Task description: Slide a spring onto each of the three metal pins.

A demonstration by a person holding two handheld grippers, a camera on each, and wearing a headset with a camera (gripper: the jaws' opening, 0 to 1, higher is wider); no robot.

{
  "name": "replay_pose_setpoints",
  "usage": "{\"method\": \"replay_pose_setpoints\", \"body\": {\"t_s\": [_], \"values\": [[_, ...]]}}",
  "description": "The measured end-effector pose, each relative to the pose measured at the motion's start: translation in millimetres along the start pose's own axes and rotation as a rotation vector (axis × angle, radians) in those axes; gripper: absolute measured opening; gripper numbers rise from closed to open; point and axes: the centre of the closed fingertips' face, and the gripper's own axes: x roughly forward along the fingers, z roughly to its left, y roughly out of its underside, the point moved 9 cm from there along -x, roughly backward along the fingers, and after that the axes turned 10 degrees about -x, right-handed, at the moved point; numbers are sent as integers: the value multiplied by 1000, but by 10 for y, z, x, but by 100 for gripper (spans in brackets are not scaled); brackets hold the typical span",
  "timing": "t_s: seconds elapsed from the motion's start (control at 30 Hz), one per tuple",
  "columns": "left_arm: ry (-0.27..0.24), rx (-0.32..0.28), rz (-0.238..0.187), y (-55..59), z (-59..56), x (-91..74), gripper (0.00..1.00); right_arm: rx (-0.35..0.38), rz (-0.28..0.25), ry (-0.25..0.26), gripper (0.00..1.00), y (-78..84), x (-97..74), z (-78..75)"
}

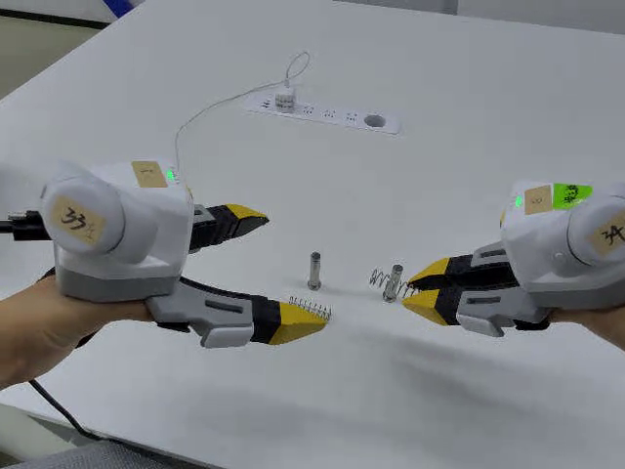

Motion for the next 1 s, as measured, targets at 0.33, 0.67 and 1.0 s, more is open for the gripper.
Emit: {"method": "replay_pose_setpoints", "body": {"t_s": [0.33, 0.67, 1.0], "values": [[37, 47, -10, -39, -103, 104, 64, -108, -10, -29, 10, -206, -87, 107], [98, 70, -9, -43, -250, 152, 45, -205, -18, -65, 10, -360, -96, 242], [139, 93, -10, -63, -333, 169, 33, -267, 2, -97, 10, -399, -69, 329]]}}
